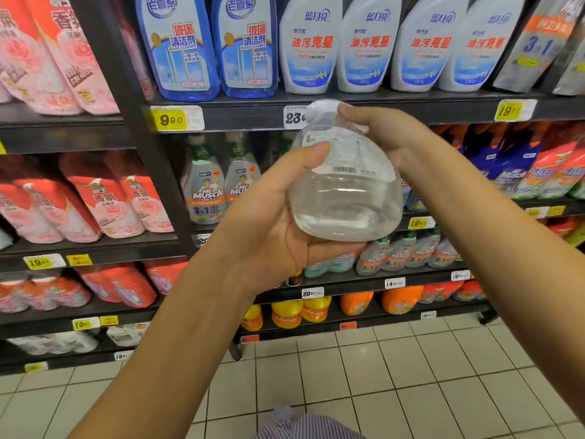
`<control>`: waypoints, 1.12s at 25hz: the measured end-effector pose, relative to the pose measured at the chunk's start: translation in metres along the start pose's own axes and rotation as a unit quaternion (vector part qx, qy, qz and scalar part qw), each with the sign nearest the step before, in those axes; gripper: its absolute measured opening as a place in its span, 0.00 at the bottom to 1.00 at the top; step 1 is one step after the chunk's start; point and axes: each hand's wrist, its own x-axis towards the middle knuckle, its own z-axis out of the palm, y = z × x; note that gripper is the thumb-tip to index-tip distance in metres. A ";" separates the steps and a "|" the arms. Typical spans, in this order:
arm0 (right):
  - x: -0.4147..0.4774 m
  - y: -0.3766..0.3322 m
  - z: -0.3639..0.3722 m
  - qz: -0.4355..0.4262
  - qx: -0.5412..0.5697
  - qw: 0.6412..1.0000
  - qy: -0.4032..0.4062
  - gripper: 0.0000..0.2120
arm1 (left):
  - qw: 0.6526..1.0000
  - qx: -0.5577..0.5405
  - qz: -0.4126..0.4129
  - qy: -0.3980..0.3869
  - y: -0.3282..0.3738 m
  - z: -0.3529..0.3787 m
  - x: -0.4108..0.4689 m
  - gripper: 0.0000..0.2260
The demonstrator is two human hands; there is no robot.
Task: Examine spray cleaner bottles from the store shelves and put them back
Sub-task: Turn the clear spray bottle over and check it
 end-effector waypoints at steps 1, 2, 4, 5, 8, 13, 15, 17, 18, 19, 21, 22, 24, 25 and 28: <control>-0.001 0.003 0.001 0.010 -0.001 1.000 -0.001 0.10 | 1.000 -0.009 -0.005 0.001 0.001 0.002 0.000 0.26; -0.003 0.005 0.001 0.020 0.005 1.000 -0.003 0.09 | 1.000 -0.019 -0.008 0.005 0.002 0.003 0.000 0.26; -0.006 0.010 0.001 0.042 0.024 0.999 -0.011 0.09 | 0.999 -0.045 -0.013 0.005 0.003 0.005 0.001 0.27; -0.007 0.012 0.001 0.051 0.026 0.998 -0.012 0.09 | 0.998 -0.061 -0.019 -0.002 0.003 0.005 0.001 0.28; -0.008 0.018 0.000 0.068 0.016 0.997 -0.024 0.12 | 0.996 -0.084 -0.037 -0.007 0.003 0.004 0.002 0.29; -0.003 0.020 -0.002 0.073 0.013 0.997 -0.025 0.11 | 0.994 -0.098 -0.041 -0.011 0.001 -0.001 0.003 0.27; 0.001 0.017 -0.003 0.053 0.002 0.999 -0.006 0.12 | 0.997 -0.076 -0.033 -0.004 -0.009 -0.005 0.005 0.25; 0.004 0.010 -0.005 -0.003 -0.008 1.000 0.024 0.10 | 0.998 -0.048 -0.026 0.000 -0.024 -0.011 0.007 0.24; 0.005 0.007 -0.007 -0.040 -0.016 0.999 0.031 0.07 | 0.999 -0.040 -0.028 0.000 -0.030 -0.016 0.008 0.23; 0.003 0.005 -0.009 -0.075 -0.032 0.996 0.024 0.05 | 0.999 -0.037 -0.035 0.000 -0.036 -0.021 0.009 0.22; -0.005 0.005 -0.011 -0.135 -0.085 0.987 -0.011 0.03 | 0.999 -0.029 -0.043 -0.003 -0.045 -0.030 0.011 0.20; -0.011 0.008 -0.010 -0.163 -0.109 0.980 -0.031 0.02 | 0.999 -0.017 -0.038 0.001 -0.049 -0.033 0.012 0.18; -0.024 0.015 -0.007 -0.222 -0.124 0.965 -0.063 0.10 | 0.999 0.028 -0.016 0.014 -0.058 -0.040 0.013 0.17; -0.032 0.020 -0.005 -0.249 -0.114 0.959 -0.079 0.18 | 0.998 0.053 0.002 0.022 -0.062 -0.044 0.013 0.17; -0.055 0.037 0.003 -0.294 -0.095 0.944 -0.115 0.40 | 0.993 0.100 0.059 0.030 -0.072 -0.056 0.009 0.25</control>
